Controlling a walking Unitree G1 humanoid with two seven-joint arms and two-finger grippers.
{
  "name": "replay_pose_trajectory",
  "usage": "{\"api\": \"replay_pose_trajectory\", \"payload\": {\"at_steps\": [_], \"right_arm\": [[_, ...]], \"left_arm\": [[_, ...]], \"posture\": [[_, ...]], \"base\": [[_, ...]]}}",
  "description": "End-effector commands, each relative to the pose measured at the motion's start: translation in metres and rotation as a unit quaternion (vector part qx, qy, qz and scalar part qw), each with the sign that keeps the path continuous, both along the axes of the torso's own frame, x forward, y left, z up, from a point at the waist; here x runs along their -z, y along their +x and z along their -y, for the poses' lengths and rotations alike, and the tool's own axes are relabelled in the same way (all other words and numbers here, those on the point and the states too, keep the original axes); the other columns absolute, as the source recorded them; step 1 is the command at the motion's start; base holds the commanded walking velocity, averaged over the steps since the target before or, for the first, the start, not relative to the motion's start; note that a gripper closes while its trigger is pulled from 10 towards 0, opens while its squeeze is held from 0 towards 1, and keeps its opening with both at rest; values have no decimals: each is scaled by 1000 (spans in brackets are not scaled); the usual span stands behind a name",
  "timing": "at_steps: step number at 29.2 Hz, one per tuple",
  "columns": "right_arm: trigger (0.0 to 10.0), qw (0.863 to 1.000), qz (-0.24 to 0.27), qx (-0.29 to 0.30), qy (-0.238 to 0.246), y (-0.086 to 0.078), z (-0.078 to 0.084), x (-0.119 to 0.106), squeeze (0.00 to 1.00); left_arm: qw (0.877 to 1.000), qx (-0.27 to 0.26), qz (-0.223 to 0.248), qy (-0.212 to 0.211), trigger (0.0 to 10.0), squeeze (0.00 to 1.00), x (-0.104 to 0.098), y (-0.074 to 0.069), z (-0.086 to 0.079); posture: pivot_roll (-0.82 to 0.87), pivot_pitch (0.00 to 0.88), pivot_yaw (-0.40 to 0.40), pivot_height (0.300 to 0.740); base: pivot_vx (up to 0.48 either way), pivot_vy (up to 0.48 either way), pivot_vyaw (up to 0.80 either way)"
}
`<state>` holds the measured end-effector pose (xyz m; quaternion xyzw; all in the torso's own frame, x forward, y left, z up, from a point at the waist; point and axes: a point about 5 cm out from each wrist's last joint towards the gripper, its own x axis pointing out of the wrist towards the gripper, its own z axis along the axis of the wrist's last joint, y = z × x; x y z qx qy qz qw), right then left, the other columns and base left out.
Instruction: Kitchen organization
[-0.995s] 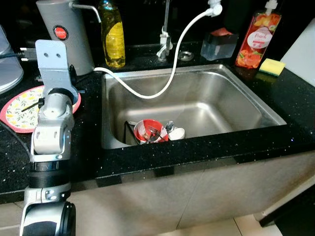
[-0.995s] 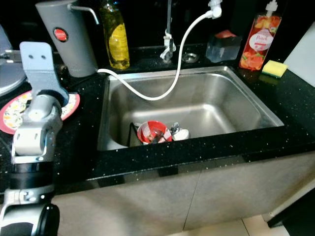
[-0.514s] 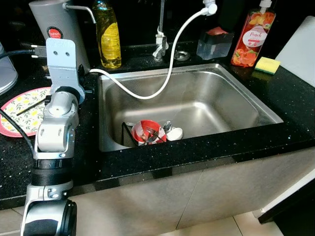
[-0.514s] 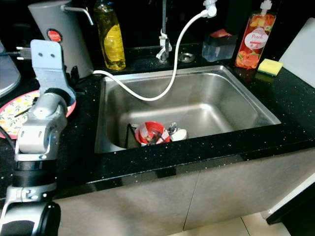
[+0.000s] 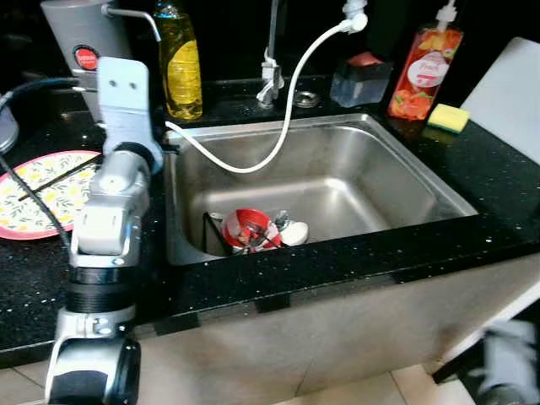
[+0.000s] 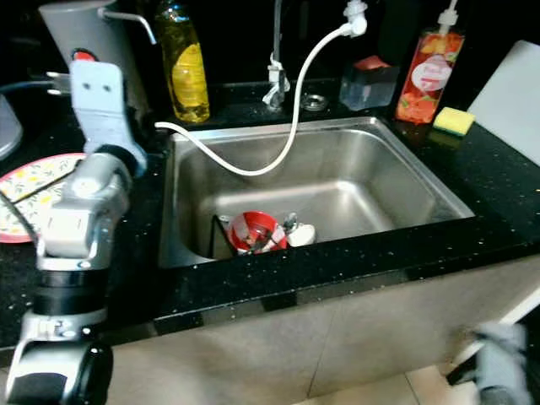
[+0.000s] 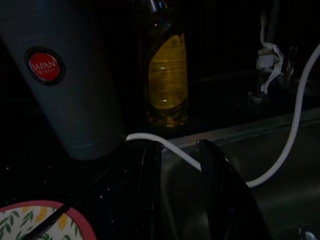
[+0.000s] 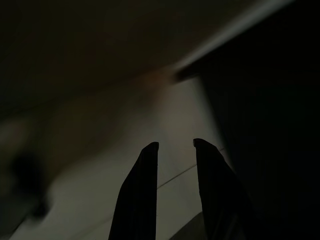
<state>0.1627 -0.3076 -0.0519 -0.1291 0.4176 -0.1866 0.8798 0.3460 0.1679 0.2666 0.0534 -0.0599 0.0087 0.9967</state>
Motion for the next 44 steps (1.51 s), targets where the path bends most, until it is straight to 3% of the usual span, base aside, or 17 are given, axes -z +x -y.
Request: {"api": "replay_pose_trajectory", "payload": {"at_steps": [1, 5, 16, 17, 18, 21, 28, 35, 38, 44], "right_arm": [[10000, 1000, -25, -17, 8, -8, -4, 7, 0], [10000, 997, -65, -41, 30, -19, -26, 23, 0], [10000, 995, -77, -56, 31, -20, -31, 26, 0], [10000, 994, -79, -70, 30, -18, -35, 27, 0], [10000, 994, -79, -70, 30, -18, -35, 27, 0], [10000, 992, -79, -93, 31, -16, -43, 28, 0], [10000, 991, -84, -99, 32, -19, -45, 30, 0], [10000, 990, -91, -109, 22, -21, -38, 29, 0], [10000, 989, -91, -113, 19, -22, -38, 29, 0], [10000, 989, -97, -110, 23, -31, -40, 33, 0]], "left_arm": [[1000, 6, -19, -10, 10000, 0, 9, -3, 4], [999, -14, -50, -16, 10000, 0, 23, -8, 5], [998, -23, -55, 5, 10000, 0, 29, -13, 2], [1000, 12, -21, -2, 10000, 0, 16, -16, -4], [1000, 12, -21, -2, 10000, 0, 16, -16, -4], [996, 86, 19, -7, 10000, 0, -2, -23, -11], [995, 103, 20, 5, 10000, 0, 1, -36, -14], [980, 191, -9, 48, 10000, 0, 10, -51, -25], [983, 177, -29, 33, 10000, 0, 18, -53, -42], [991, 123, -33, 31, 10000, 0, 29, -58, -53]], "posture": [[45, 0, -11, 740], [53, 0, -11, 740], [53, 0, -11, 740], [75, 0, -3, 740], [75, 0, -3, 740], [79, 0, -1, 740], [85, 0, -1, 740], [75, 0, -4, 740], [80, 0, 7, 740], [84, 0, 22, 740]], "base": [[0, 0, 0], [0, 0, 0], [0, 0, 0], [0, 0, 0], [0, 0, 0], [0, 0, 0], [0, 0, 0], [0, 0, 0], [0, 0, 0], [0, 0, 0]]}}
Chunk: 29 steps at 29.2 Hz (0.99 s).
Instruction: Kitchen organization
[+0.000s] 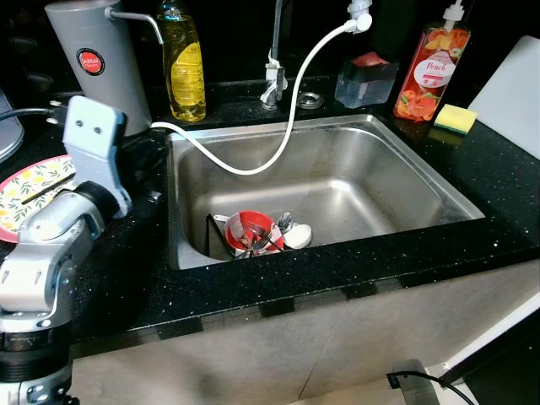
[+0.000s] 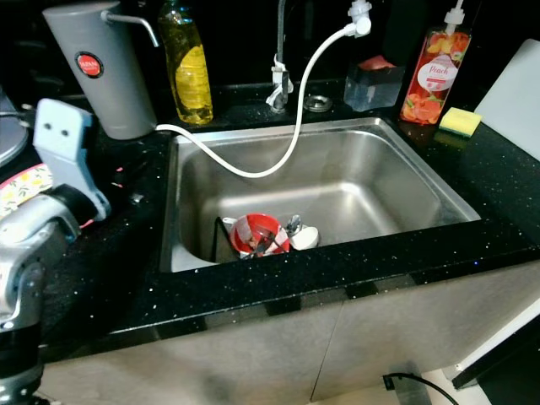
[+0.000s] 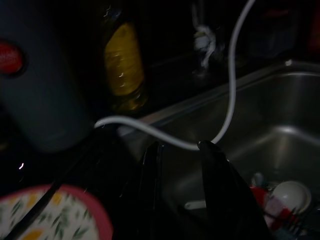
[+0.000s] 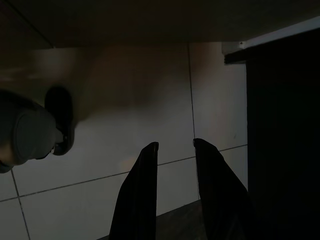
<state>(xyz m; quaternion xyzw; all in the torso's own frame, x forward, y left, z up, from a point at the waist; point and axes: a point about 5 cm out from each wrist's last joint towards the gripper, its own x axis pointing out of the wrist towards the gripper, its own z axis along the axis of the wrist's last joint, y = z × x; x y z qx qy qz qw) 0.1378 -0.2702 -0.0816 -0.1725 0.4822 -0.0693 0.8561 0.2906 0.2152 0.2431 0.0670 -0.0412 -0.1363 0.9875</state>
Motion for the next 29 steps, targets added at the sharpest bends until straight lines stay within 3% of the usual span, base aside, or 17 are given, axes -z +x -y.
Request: {"api": "replay_pose_trajectory", "payload": {"at_steps": [1, 6, 10, 17, 20, 21, 22, 24, 29], "right_arm": [[10000, 1000, -7, -1, 3, -6, -2, 3, 0], [10000, 1000, -14, -6, 9, -10, -9, 7, 0], [10000, 1000, -10, -19, 12, -3, -14, 6, 0], [10000, 1000, -8, -24, 9, 0, -13, 4, 0], [10000, 1000, -12, -24, 7, -2, -11, 5, 0], [10000, 1000, -12, -24, 7, -2, -11, 5, 0], [10000, 1000, -16, -24, 6, -5, -10, 5, 0], [10000, 1000, -19, -24, 6, -6, -10, 6, 0], [10000, 999, -21, -24, 6, -7, -9, 6, 0]], "left_arm": [[1000, -19, -6, 10, 10000, 0, 5, -2, -5], [998, -34, -19, 54, 10000, 0, 12, -7, -7], [995, -11, -58, 86, 10000, 0, 21, -8, -1], [993, -6, -47, 112, 10000, 0, 17, -6, 2], [981, -9, -26, 193, 10000, 0, 15, -1, 4], [981, -9, -26, 193, 10000, 0, 15, -1, 4], [969, 12, -16, 245, 10000, 0, 14, 1, 9], [959, 33, -10, 280, 10000, 0, 13, 1, 14], [948, 63, 3, 312, 10000, 0, 13, 1, 19]], "posture": [[84, 0, 22, 740], [94, 0, 20, 740], [95, 0, 14, 740], [97, 0, 10, 740], [97, 0, 4, 740], [97, 0, 4, 740], [92, 0, 3, 740], [92, 0, 2, 740], [92, 0, 2, 740]], "base": [[0, 0, 0], [0, 0, 0], [0, 0, 0], [0, 0, 0], [0, 0, 0], [0, 0, 0], [0, 0, 0], [0, 0, 0], [0, 0, 0]]}}
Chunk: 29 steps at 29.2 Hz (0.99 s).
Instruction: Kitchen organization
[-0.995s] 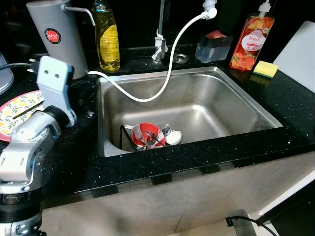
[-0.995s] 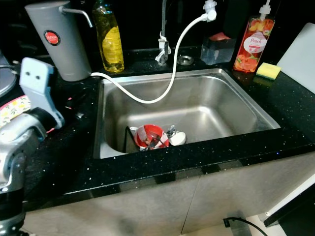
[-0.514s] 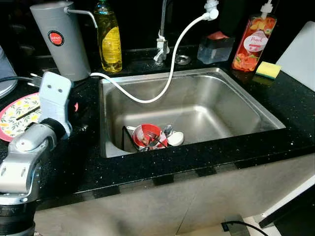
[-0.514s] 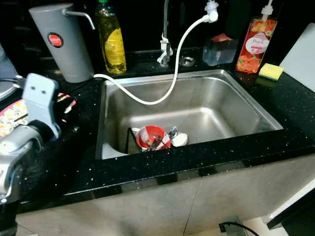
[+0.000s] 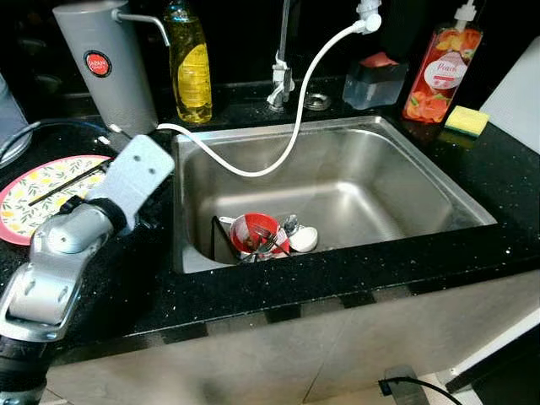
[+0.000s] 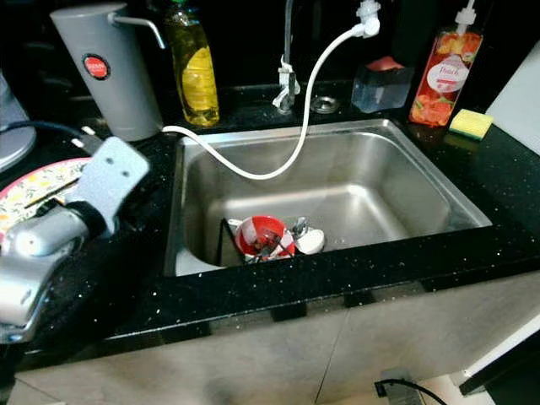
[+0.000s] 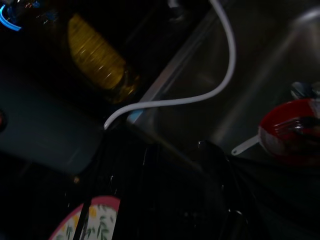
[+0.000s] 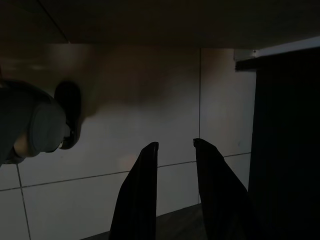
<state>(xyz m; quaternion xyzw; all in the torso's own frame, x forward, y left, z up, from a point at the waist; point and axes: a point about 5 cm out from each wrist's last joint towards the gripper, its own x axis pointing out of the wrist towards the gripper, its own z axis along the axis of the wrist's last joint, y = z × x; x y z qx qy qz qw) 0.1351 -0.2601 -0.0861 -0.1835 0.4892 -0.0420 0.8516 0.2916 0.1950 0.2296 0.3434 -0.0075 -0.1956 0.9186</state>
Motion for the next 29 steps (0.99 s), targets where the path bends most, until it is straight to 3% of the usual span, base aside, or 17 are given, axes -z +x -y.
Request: {"api": "replay_pose_trajectory", "payload": {"at_steps": [1, 6, 10, 11, 14, 18, 22, 23, 26, 28, 29], "right_arm": [[10000, 1000, -8, 3, 2, -5, 1, 2, 0], [10000, 1000, -10, 1, 3, -5, 0, 2, 0], [10000, 1000, -11, -3, 3, -5, -2, 2, 0], [10000, 1000, -10, -6, 3, -3, -2, 2, 0], [10000, 1000, -10, -9, 3, -2, -3, 2, 0], [10000, 1000, -10, -13, 1, -1, -2, 1, 0], [10000, 1000, -11, -14, 0, 0, -2, 1, 0], [10000, 1000, -12, -15, -2, -1, -1, 1, 0], [10000, 1000, -14, -15, -3, -1, 0, 1, 0], [10000, 1000, -16, -16, -3, -2, 0, 2, 0], [10000, 1000, -18, -17, -4, -3, 0, 2, 0]], "left_arm": [[999, 20, 4, 35, 10000, 0, -1, 0, 0], [998, 52, 33, -3, 10000, 0, -10, 1, 4], [997, 64, 41, 4, 10000, 0, -11, 1, 5], [996, 75, 37, 26, 10000, 0, -8, -1, 7], [997, 72, 34, 15, 10000, 0, -7, 0, 4], [998, 35, -7, -57, 10000, 0, -3, 4, -3], [998, 19, -16, -62, 10000, 0, 1, 6, -6], [994, -12, -43, -102, 10000, 0, 7, 8, -13], [991, -30, -57, -119, 10000, 0, 9, 10, -17], [982, -65, -32, -173, 10000, 0, 5, 15, -27], [972, -99, -20, -211, 10000, 0, 4, 19, -35]], "posture": [[89, 0, 1, 740], [90, 0, -1, 740], [90, 0, -1, 740], [92, 0, -9, 740], [90, 0, -13, 740], [90, 0, -20, 740], [89, 0, -21, 740], [90, 0, -25, 740], [90, 0, -25, 740], [90, 0, -30, 740], [90, 0, -31, 740]], "base": [[0, 0, 0], [0, 0, 0], [0, 0, 0], [0, 0, 0], [0, 0, 0], [0, 0, 0], [0, 0, 0], [0, 0, 0], [0, 0, 0], [0, 0, 0], [0, 0, 0]]}}
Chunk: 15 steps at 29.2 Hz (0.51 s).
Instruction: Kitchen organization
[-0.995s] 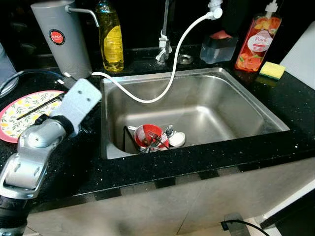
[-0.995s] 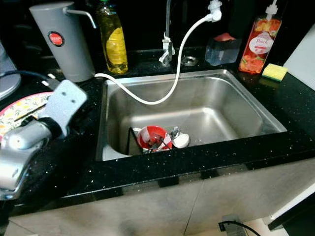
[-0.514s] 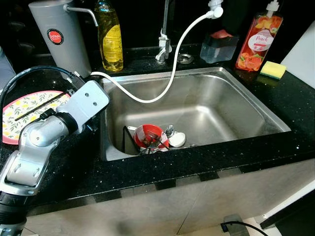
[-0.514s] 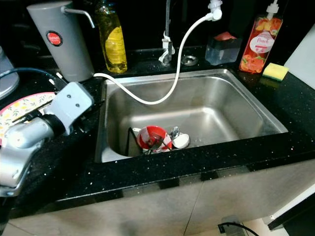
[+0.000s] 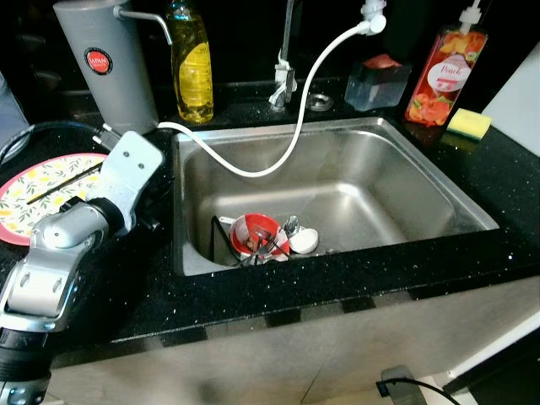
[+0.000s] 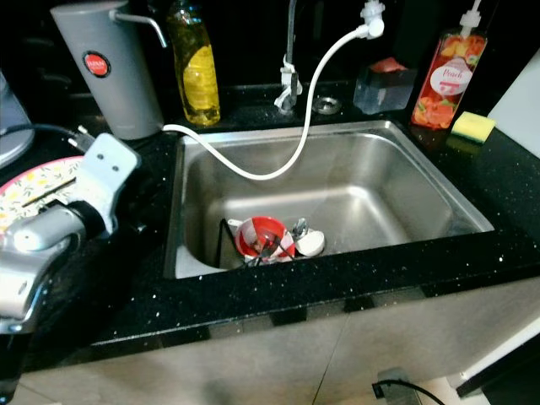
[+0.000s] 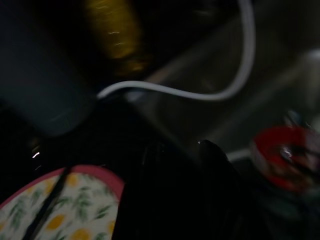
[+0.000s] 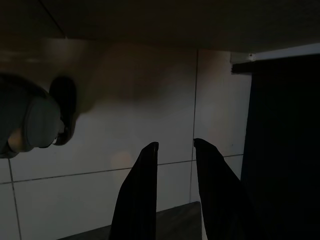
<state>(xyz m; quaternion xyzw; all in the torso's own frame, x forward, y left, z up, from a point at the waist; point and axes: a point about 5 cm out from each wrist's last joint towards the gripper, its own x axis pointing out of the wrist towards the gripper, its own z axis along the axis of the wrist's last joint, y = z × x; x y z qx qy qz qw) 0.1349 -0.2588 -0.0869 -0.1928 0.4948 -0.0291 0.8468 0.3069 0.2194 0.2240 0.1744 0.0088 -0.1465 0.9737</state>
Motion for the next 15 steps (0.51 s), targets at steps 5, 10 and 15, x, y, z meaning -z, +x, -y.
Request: {"api": "replay_pose_trajectory", "payload": {"at_steps": [5, 10, 15], "right_arm": [[10000, 1000, -10, -4, -2, -4, 1, 1, 0], [10000, 1000, -12, -8, -3, -4, 1, 1, 0], [10000, 1000, -11, -12, -3, -2, 0, 1, 0]], "left_arm": [[991, -96, 7, -90, 10000, 0, 0, 6, -23], [989, -121, -9, -88, 10000, 0, 4, 5, -28], [986, -150, -20, -65, 10000, 0, 5, 6, -31]], "posture": [[90, 0, -31, 740], [100, 0, -37, 740], [96, 0, -39, 740]], "base": [[0, 0, 0], [0, 0, 0], [0, 0, 0]]}}
